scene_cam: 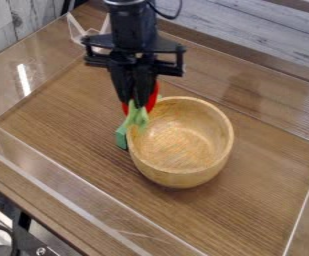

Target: Put the green block in the brown bowl

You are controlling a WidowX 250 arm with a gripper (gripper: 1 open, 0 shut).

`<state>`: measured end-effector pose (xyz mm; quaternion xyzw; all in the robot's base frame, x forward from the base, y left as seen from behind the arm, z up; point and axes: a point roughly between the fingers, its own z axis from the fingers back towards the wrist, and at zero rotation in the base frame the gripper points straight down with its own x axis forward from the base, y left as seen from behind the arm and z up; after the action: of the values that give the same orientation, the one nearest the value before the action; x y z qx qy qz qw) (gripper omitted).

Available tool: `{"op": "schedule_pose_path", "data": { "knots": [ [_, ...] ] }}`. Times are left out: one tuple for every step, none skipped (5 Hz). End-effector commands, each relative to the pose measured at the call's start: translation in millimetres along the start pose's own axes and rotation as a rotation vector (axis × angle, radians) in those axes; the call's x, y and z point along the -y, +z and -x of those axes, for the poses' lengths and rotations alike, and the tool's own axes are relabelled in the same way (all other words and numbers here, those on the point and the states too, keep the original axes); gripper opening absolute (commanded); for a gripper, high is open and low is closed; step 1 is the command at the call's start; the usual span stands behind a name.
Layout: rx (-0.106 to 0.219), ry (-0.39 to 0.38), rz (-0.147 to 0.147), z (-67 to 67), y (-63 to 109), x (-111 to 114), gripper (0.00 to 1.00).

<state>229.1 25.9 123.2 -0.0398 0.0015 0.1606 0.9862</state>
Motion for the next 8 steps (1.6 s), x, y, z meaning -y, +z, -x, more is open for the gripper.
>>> {"op": "schedule_pose_path", "data": {
  "knots": [
    [0.04,-0.074,0.01,-2.4,17.2,7.2,0.0],
    [0.038,-0.145,0.011,-2.4,23.8,14.5,0.0],
    [0.037,-0.166,0.013,1.3,22.4,20.9,0.0],
    [0.028,-0.107,0.008,4.1,6.1,30.6,0.0],
    [0.014,-0.056,0.002,-3.8,-13.9,40.1,0.0],
    [0.005,-0.001,0.001,-12.2,-32.3,48.3,0.0],
    [-0.004,-0.016,0.0,-9.1,-50.5,59.3,0.0],
    [-0.001,-0.039,-0.005,-7.3,-69.4,66.6,1.0]
  ]
}}
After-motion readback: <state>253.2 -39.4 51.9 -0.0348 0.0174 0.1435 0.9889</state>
